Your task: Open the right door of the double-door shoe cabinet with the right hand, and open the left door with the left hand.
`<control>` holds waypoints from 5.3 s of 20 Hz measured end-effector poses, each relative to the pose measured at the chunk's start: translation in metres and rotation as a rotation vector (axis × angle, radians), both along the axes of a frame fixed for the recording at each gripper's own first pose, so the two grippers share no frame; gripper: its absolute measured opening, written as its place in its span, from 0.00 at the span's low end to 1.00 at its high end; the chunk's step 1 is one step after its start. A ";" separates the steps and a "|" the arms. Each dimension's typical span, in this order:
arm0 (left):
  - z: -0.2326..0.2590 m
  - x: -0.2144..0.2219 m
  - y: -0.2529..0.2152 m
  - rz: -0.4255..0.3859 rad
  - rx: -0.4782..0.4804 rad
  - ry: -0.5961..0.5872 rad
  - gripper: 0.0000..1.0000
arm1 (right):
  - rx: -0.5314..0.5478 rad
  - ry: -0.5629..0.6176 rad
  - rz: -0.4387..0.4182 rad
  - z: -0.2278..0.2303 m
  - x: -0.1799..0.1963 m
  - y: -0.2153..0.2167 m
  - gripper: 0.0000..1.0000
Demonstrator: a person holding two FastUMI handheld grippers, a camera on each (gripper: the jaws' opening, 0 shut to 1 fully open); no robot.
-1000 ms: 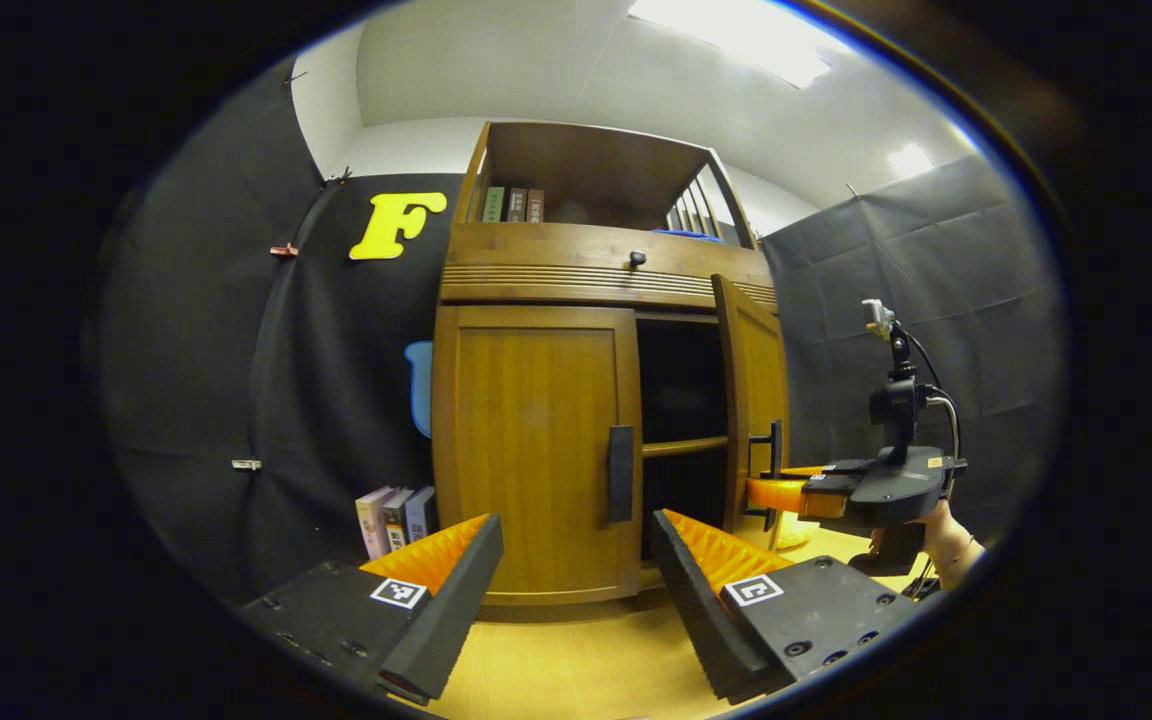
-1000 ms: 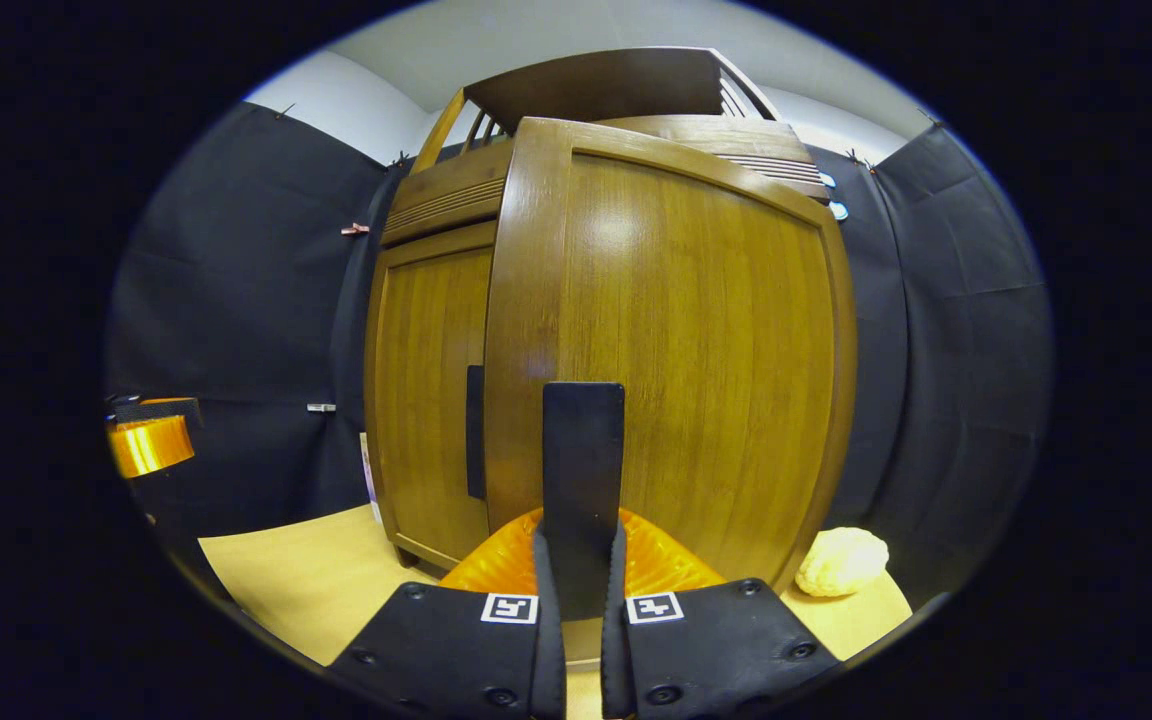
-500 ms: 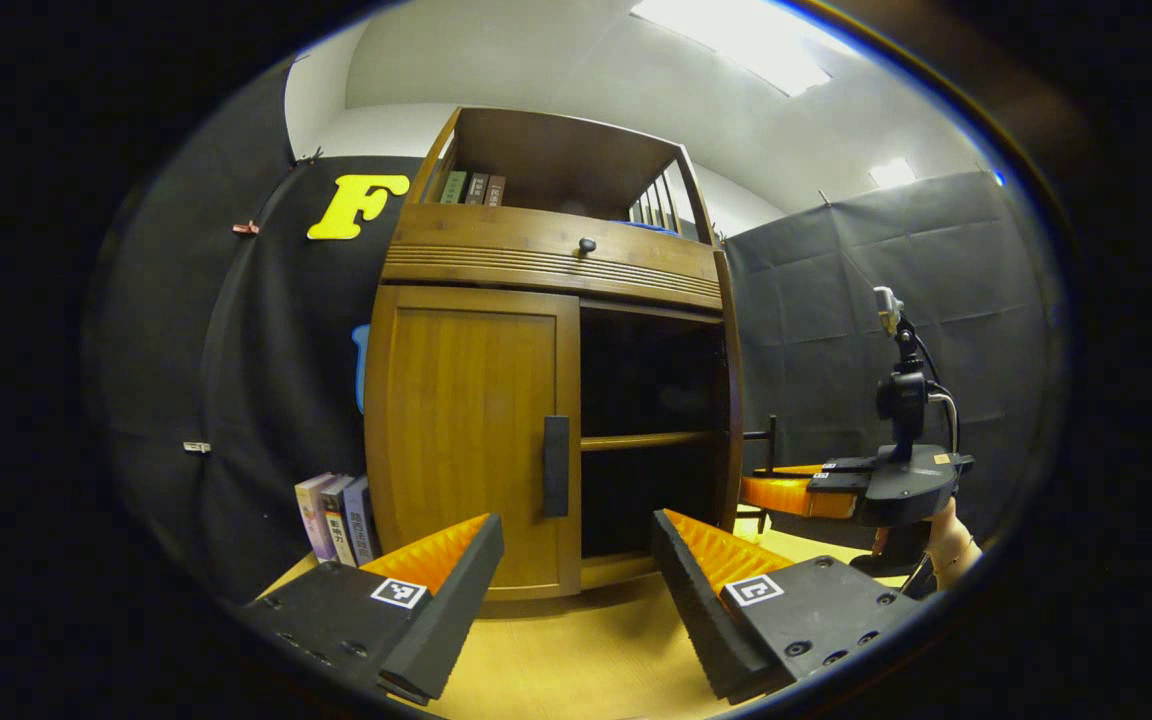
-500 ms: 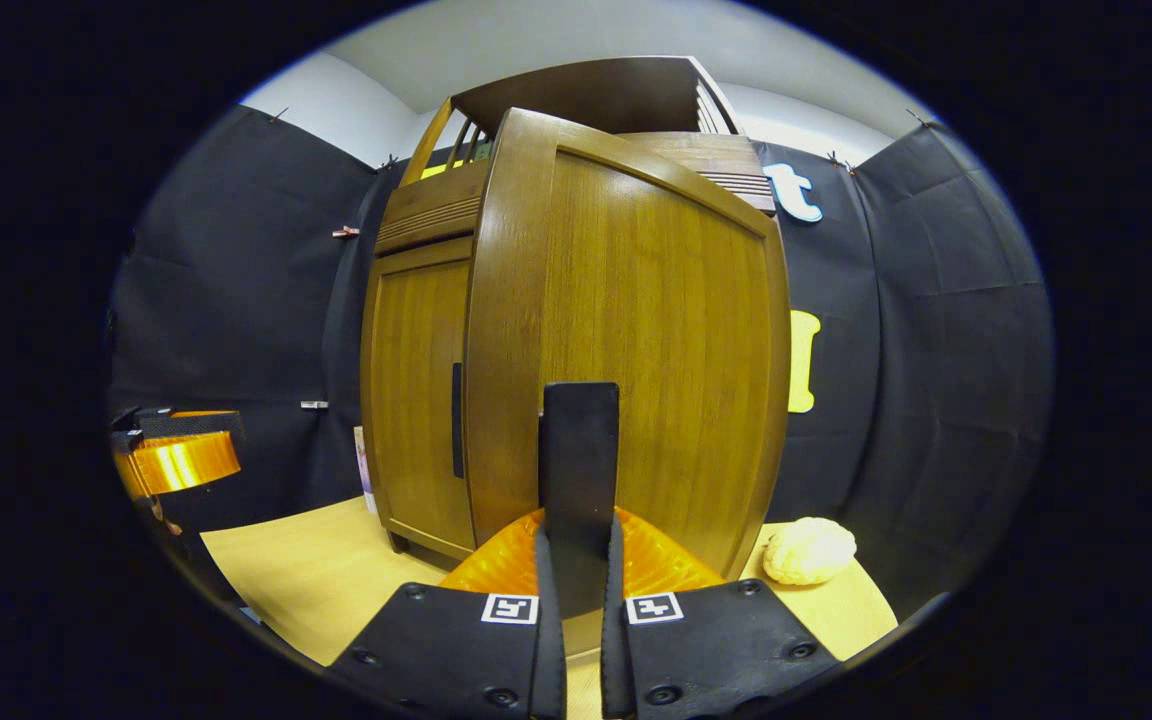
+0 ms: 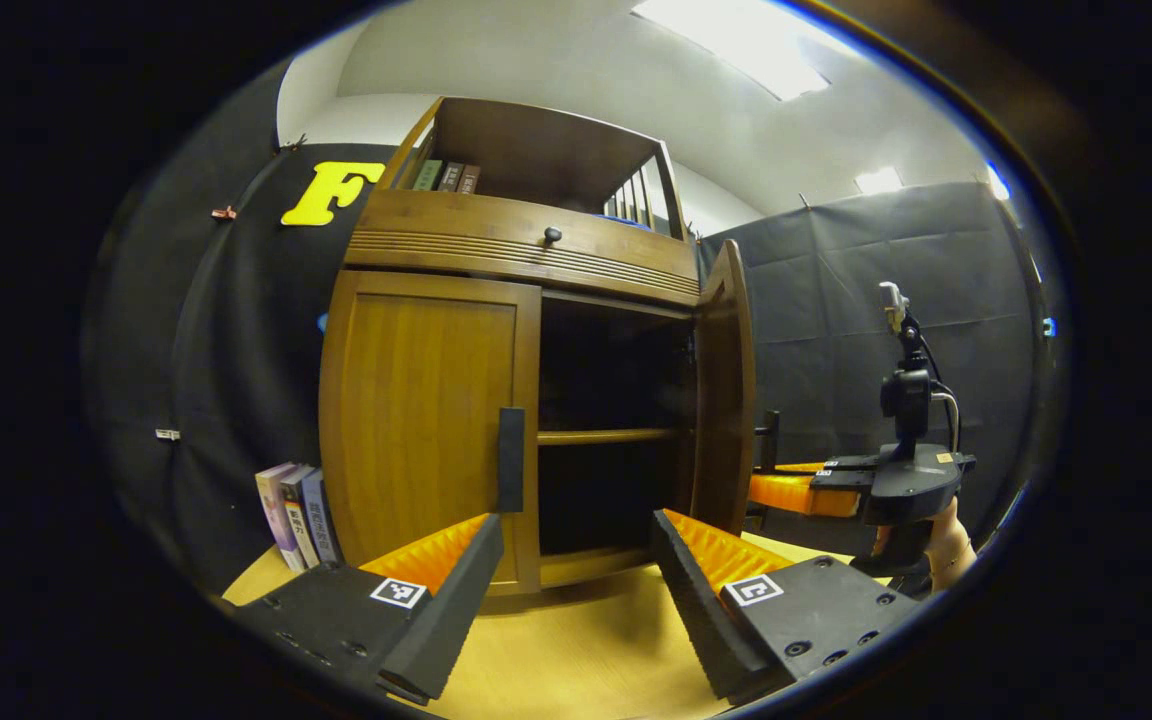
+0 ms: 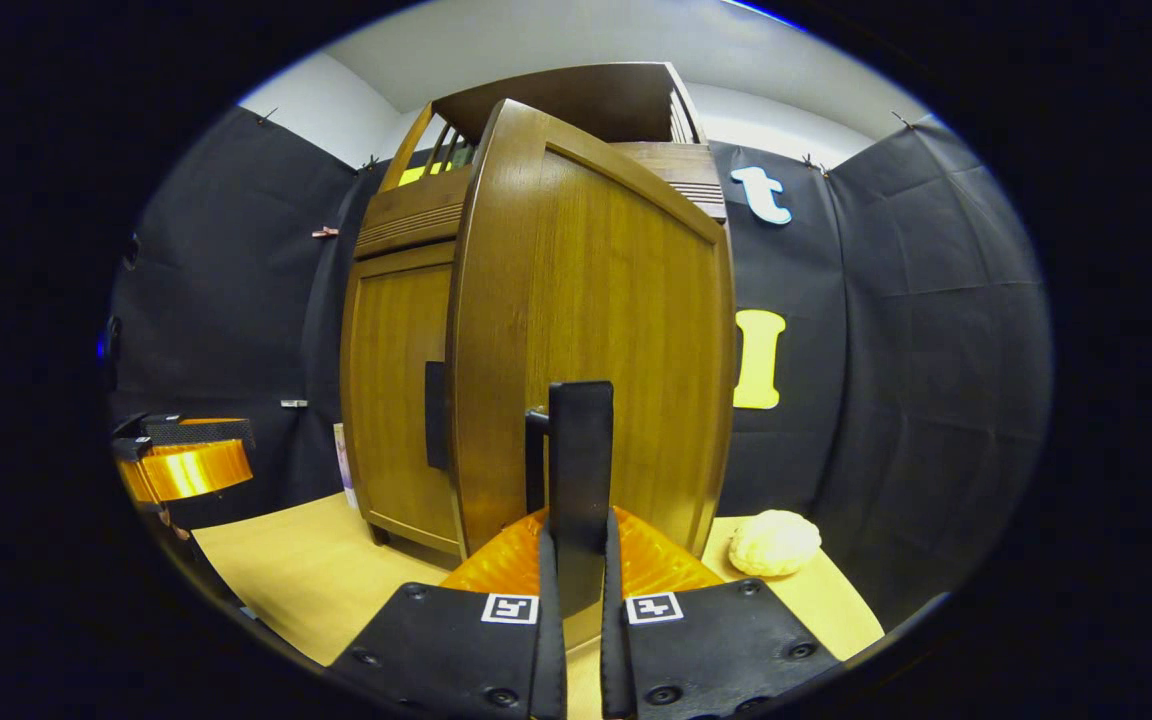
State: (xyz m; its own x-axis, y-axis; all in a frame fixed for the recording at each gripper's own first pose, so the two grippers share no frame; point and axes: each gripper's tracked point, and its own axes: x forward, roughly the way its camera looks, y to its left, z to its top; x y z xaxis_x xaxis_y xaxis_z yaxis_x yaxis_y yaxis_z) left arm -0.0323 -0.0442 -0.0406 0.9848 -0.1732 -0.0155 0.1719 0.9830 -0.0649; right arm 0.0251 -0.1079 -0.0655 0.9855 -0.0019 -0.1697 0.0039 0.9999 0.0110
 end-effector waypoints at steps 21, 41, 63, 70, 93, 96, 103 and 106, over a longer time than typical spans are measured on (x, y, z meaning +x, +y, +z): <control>-0.028 0.031 -0.068 -0.151 -0.018 0.054 0.93 | -0.091 0.031 -0.231 0.002 -0.056 -0.102 0.11; -0.029 0.114 -0.017 0.094 -0.043 -0.014 0.92 | -0.149 -0.101 -0.308 0.038 -0.154 -0.098 0.96; -0.055 0.248 0.057 0.242 0.036 -0.112 0.74 | -0.172 -0.086 -0.467 0.034 -0.209 -0.130 0.95; -0.055 0.250 0.063 0.275 0.033 -0.135 0.32 | -0.136 -0.048 -0.478 0.023 -0.206 -0.135 0.95; -0.049 0.176 0.063 0.099 0.009 -0.058 0.31 | -0.120 -0.067 -0.345 0.027 -0.178 -0.077 0.95; -0.047 0.160 0.065 0.069 0.004 -0.045 0.30 | -0.118 -0.079 -0.310 0.031 -0.170 -0.062 0.95; -0.039 0.123 0.075 0.020 0.010 -0.047 0.30 | -0.123 -0.084 -0.229 0.030 -0.158 -0.023 0.95; -0.041 0.100 0.086 0.015 0.017 -0.050 0.30 | -0.127 -0.080 -0.203 0.025 -0.151 -0.015 0.95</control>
